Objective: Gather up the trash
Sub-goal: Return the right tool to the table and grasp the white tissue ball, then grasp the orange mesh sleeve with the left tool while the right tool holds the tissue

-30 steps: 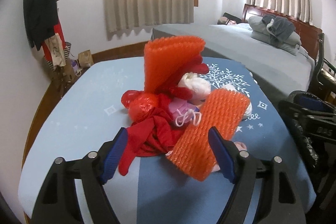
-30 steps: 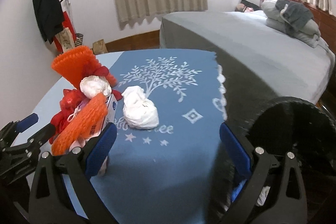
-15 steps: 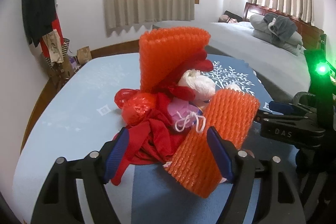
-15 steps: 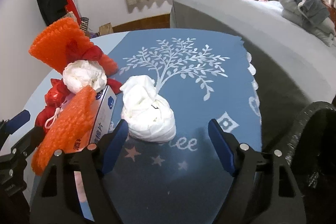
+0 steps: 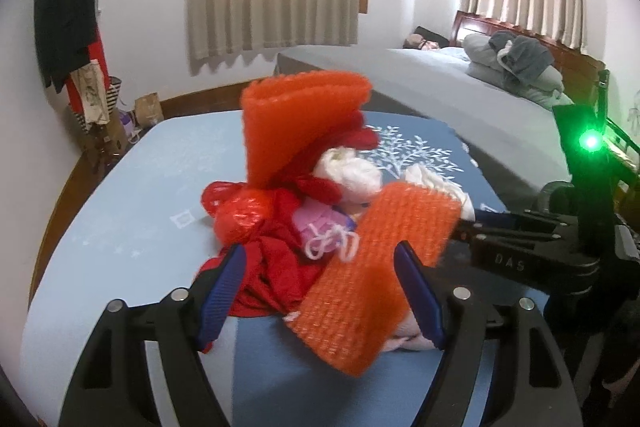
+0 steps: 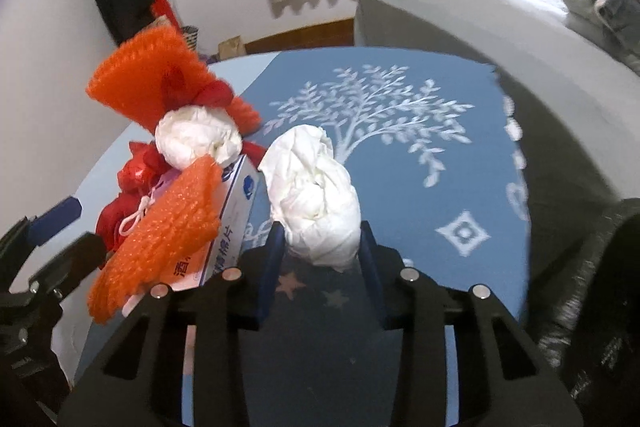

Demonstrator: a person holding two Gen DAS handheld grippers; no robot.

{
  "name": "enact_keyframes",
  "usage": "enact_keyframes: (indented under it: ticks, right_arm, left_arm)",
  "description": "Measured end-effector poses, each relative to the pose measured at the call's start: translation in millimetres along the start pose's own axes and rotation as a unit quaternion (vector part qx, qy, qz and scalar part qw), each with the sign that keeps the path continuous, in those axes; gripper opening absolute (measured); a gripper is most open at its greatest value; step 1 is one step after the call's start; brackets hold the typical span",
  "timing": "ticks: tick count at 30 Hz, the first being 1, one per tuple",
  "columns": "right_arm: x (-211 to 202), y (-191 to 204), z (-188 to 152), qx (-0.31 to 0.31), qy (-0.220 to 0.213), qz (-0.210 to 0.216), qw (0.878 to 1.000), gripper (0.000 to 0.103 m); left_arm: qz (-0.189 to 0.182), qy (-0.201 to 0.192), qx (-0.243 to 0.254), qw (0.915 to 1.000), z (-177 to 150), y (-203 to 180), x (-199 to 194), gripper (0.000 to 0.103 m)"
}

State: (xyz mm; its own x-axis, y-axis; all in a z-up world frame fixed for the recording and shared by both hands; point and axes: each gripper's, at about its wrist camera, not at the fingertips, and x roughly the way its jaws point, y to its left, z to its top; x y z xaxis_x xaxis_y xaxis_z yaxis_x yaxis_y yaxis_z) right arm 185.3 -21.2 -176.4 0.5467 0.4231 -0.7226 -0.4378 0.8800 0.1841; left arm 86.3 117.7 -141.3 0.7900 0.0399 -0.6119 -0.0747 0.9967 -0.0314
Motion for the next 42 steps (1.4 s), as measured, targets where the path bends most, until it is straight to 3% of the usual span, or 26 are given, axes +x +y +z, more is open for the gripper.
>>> enact_keyframes:
  ticks: [9, 20, 26, 42]
  right_arm:
    - [-40.1, -18.1, -11.2, 0.019, -0.021, -0.030, 0.999, 0.036]
    - [-59.6, -25.5, -20.4, 0.028, -0.026, -0.031, 0.999, 0.036]
    - [-70.8, -23.1, -18.4, 0.026, -0.036, -0.026, 0.999, 0.036]
    - [-126.2, -24.9, -15.7, 0.031, -0.084, -0.035, 0.995, 0.036]
  left_arm:
    - [-0.028, 0.006, 0.026, 0.9993, -3.2, -34.5, 8.7, 0.073]
    - [0.007, 0.013, 0.052, 0.9986, -7.3, -47.6, 19.4, 0.027]
    - [0.000, -0.007, 0.042, 0.9991, 1.1, -44.0, 3.2, 0.014]
    - [-0.041, -0.055, 0.032, 0.9971, 27.4, -61.8, -33.0, 0.011]
